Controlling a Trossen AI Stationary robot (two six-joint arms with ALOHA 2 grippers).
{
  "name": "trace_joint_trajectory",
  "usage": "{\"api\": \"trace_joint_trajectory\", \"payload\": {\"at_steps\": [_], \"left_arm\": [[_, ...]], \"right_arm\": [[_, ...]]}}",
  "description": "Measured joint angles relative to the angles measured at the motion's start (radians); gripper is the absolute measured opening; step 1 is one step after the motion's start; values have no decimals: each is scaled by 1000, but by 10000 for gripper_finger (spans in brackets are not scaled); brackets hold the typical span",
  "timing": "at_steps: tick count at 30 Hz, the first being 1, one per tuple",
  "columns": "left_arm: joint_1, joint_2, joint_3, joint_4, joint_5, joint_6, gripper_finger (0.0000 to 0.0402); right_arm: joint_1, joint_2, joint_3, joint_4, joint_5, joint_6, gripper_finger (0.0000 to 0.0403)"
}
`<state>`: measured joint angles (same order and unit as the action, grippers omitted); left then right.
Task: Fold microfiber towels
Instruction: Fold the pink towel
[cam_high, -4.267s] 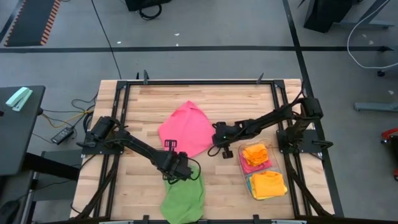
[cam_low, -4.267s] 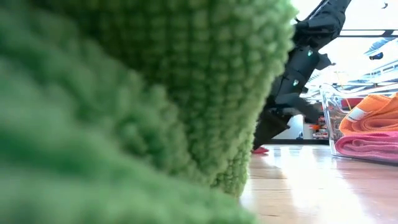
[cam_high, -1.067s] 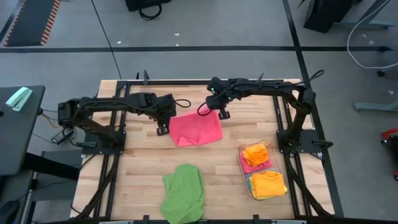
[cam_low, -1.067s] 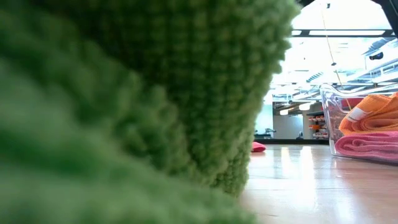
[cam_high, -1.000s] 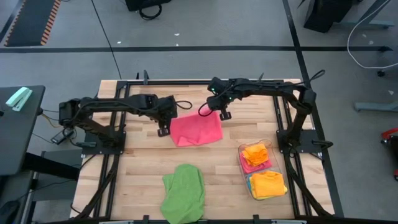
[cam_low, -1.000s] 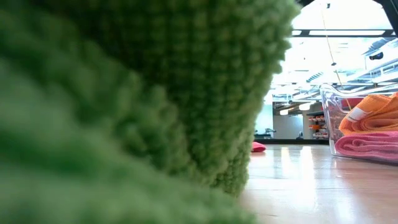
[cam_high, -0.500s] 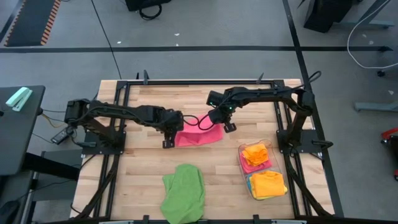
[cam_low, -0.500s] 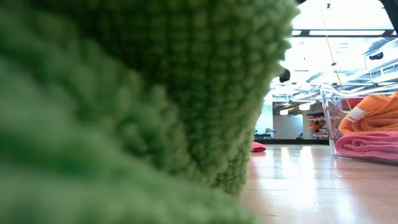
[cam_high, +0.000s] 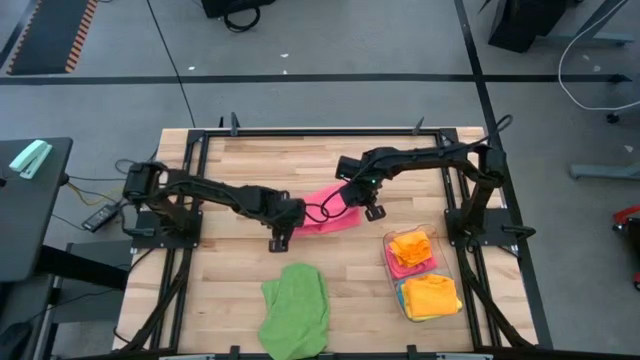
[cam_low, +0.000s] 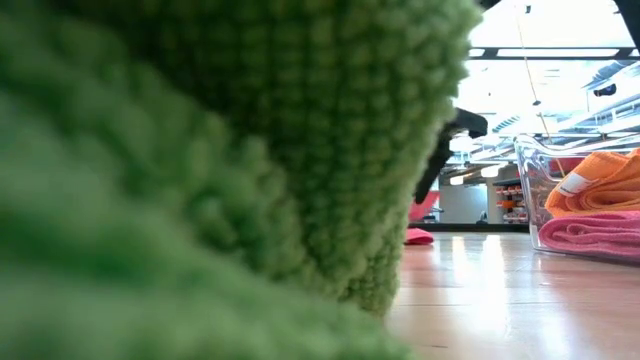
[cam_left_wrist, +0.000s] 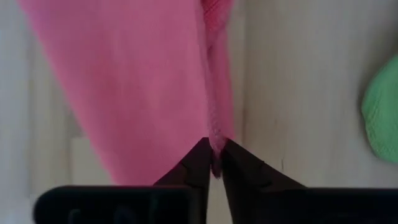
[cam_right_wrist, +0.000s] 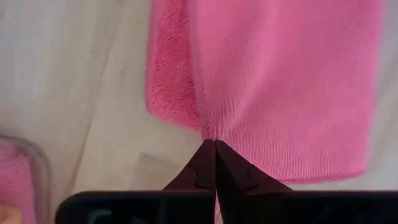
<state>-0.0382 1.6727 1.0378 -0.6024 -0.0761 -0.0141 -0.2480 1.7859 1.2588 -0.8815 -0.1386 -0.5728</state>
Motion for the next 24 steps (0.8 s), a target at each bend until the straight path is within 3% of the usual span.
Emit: {"api": "trace_joint_trajectory", "payload": {"at_steps": [5,11,19,24], "left_arm": [[-28,20,1,18,2,23,109],[-18,2,1,-89,-5,57,177],[10,13,1,-111,-111,174,172],[-19,24,1,-125,-250,291,178]], "right_arm": [[5,1,-24,0,-21,33,42],[16,1,-24,15,-28,74,109],[15,-7,14,-38,-28,112,142],[15,-13,11,-37,-28,121,138]]}}
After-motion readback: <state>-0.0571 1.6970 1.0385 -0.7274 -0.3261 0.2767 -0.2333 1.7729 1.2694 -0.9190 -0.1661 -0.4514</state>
